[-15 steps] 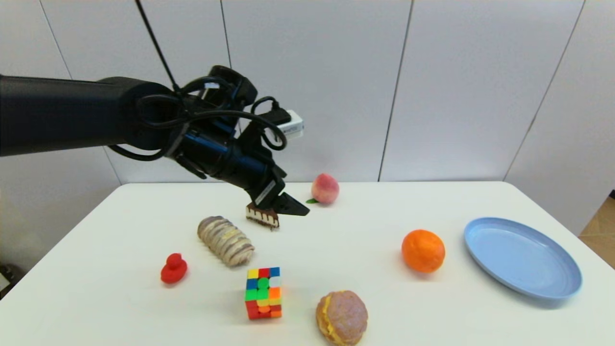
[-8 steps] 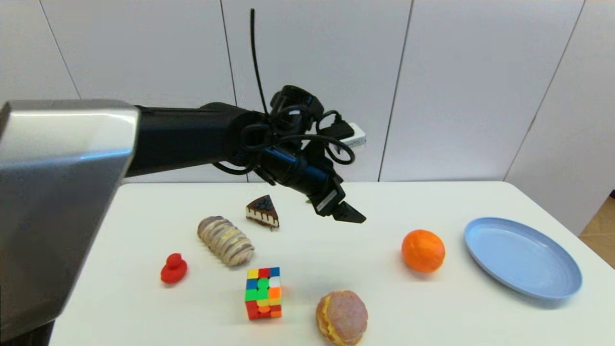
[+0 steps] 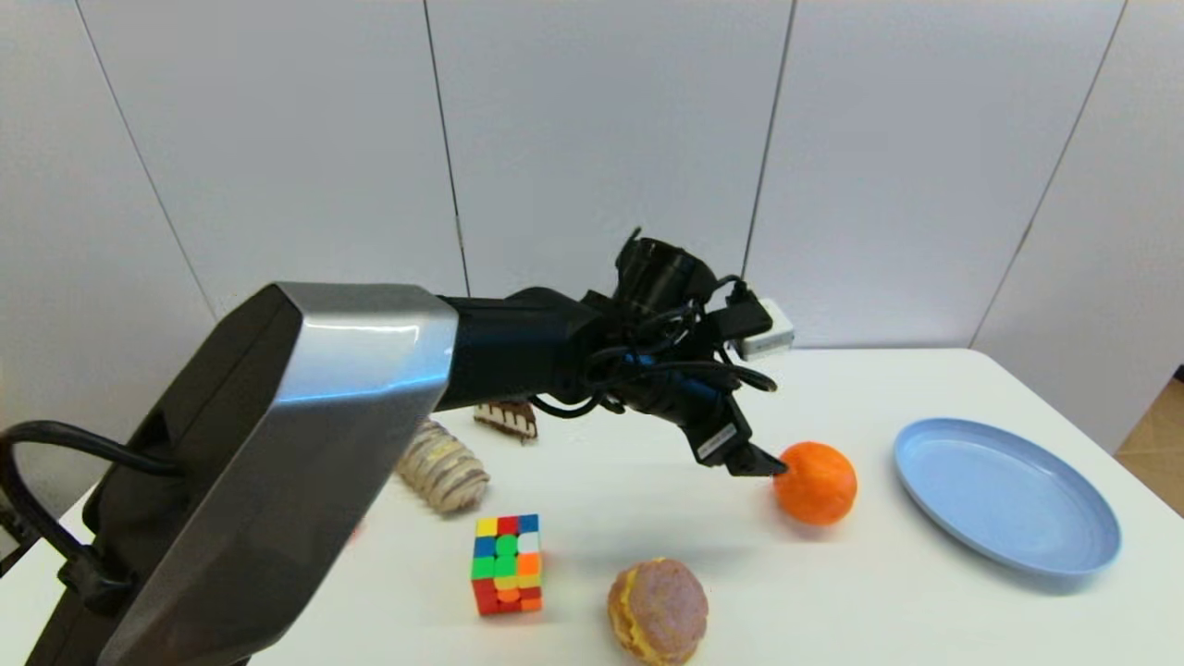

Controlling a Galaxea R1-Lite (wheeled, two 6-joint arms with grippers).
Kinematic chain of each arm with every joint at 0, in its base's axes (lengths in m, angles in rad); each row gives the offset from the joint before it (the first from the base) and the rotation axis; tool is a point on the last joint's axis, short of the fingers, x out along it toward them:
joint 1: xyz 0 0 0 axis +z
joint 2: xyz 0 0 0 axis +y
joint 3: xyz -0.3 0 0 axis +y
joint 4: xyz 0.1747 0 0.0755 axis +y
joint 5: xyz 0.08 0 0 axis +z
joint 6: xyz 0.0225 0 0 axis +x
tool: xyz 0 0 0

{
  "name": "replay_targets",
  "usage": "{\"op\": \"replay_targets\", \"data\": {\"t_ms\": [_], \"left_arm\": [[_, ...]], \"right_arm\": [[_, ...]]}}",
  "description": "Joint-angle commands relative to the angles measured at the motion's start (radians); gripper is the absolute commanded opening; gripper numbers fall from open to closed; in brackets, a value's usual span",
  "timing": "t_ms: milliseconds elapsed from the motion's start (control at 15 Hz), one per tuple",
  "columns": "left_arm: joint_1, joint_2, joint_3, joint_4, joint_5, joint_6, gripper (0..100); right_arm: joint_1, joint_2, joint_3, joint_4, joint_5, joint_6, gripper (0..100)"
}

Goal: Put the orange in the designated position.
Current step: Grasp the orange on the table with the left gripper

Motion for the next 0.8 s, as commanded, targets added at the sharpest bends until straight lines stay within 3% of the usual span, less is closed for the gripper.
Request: {"op": "replay_targets", "data": {"t_ms": [67, 800], "left_arm": [[-0.032, 0.042, 0.000, -0.069, -0.002, 0.003, 100], [-0.090, 0.125, 0.000, -0.262, -0.002, -0.025, 100]], "right_arm": [[0.000, 0.001, 0.000, -0.001, 0.001, -0.001, 100], [0.000, 0.001, 0.000, -0.001, 0.001, -0.001, 100]]}}
